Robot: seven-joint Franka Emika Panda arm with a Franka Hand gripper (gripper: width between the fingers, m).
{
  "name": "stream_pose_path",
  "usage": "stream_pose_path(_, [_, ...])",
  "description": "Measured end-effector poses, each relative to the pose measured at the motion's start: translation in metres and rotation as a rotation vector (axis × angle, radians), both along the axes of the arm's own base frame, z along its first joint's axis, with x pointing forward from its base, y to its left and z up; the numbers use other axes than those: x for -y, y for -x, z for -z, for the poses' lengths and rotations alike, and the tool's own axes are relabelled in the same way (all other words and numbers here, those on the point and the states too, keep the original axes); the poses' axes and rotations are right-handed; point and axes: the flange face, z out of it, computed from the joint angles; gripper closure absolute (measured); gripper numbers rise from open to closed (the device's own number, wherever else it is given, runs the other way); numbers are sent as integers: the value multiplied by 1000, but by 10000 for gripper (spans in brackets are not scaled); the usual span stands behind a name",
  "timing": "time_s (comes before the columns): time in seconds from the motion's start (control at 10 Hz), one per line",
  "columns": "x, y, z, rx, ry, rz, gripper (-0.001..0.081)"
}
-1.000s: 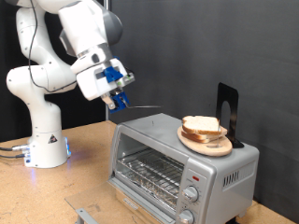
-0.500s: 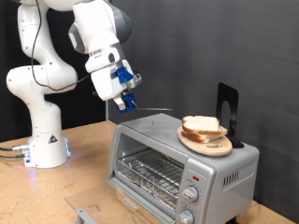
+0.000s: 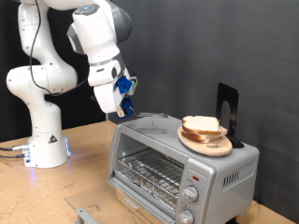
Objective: Make a piece of toast with the oven
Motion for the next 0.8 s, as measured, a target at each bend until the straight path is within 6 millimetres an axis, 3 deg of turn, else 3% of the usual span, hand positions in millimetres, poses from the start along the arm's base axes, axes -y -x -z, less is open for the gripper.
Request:
stream_pose_path(0.3, [-5, 3, -4, -115, -19, -38, 403])
stream_pose_path(0.8, [5, -23, -14, -128, -26, 29, 403])
